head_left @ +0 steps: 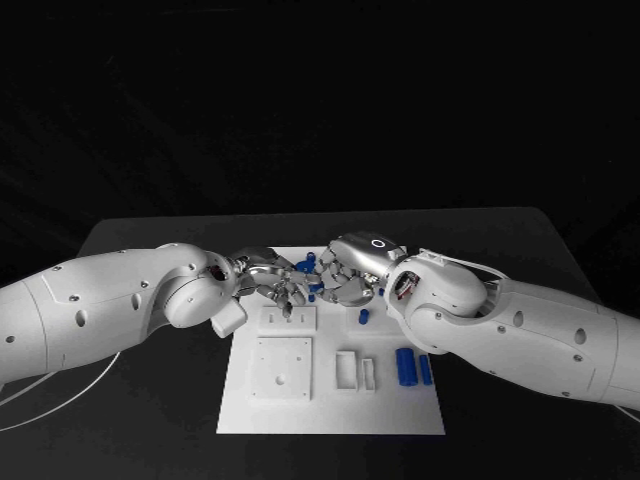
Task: Assemble the parts on the task board
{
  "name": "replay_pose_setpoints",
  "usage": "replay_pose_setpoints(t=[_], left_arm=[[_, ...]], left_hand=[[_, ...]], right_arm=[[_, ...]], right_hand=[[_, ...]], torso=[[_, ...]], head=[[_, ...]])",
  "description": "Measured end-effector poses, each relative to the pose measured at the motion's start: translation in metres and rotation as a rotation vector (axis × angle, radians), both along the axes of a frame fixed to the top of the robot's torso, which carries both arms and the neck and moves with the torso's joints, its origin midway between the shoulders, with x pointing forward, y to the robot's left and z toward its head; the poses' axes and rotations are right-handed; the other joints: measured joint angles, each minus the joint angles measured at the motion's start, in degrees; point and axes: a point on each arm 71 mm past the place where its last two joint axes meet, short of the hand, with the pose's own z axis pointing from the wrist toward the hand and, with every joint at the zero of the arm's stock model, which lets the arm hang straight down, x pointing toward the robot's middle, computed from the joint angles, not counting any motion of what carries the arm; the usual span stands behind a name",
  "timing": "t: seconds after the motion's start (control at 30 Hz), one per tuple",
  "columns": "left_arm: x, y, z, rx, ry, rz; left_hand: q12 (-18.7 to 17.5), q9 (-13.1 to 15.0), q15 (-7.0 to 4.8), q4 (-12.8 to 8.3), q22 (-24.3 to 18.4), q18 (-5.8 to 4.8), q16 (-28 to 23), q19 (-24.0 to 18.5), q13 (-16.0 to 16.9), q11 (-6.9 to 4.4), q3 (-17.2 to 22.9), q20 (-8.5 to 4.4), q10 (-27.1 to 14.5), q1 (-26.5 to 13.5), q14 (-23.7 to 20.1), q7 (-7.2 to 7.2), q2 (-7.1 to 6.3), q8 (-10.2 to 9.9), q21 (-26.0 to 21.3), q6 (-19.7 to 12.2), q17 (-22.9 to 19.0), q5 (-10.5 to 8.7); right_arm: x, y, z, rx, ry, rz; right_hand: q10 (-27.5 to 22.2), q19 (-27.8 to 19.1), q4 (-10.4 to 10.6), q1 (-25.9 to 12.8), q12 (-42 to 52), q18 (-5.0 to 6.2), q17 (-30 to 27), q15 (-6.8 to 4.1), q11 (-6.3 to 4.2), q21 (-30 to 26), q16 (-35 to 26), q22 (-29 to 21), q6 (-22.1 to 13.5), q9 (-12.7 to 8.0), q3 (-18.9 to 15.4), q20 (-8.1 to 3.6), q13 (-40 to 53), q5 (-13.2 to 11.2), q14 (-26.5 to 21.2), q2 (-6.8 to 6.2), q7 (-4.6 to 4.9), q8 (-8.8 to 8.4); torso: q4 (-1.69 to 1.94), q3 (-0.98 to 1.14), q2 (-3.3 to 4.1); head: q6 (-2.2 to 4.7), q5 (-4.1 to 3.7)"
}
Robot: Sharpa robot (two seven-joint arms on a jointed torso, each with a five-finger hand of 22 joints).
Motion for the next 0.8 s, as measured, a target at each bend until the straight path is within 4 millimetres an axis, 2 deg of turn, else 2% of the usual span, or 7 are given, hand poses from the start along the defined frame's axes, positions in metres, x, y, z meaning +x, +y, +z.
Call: replay_pose_setpoints(t=[0.73,0.8], left_arm=[[-0.0010,-0.0017,-0.0008,0.020,0.003,-0.029],[-0.0010,-0.0018,-0.0008,0.021,0.004,-0.030]], left_hand=[[0.0,-0.8,0.20,0.1,0.0,0.00,0.0,-0.2,-0.1,0.00,-0.4,0.21,0.0,0.2,-0.2,0.21,0.22,-1.4,0.0,0.6,0.0,-1.00],[0.0,-0.8,0.20,0.1,0.0,0.00,0.0,-0.4,-0.2,0.00,-0.4,0.00,0.0,0.7,-0.2,0.00,0.70,-1.4,0.0,0.8,0.0,-1.00]], right_arm=[[-0.0007,0.0021,-0.0011,0.001,0.004,0.005],[-0.0008,0.0022,-0.0011,0.001,0.004,0.005]], right_hand=[[0.0,0.0,0.0,0.1,0.0,0.00,0.1,0.00,0.00,0.0,0.0,0.0,0.1,0.0,0.0,0.00,0.0,0.4,0.0,-0.16,0.03,0.14],[0.0,0.0,0.0,0.1,0.0,0.00,0.1,0.00,0.00,0.0,0.0,0.0,0.1,0.0,0.0,0.00,0.1,0.4,0.0,-0.16,0.02,0.14]], torso=[[0.00,-0.01,-0.01],[0.00,-0.01,-0.01]], head=[[-0.26,-0.07],[-0.28,-0.08]])
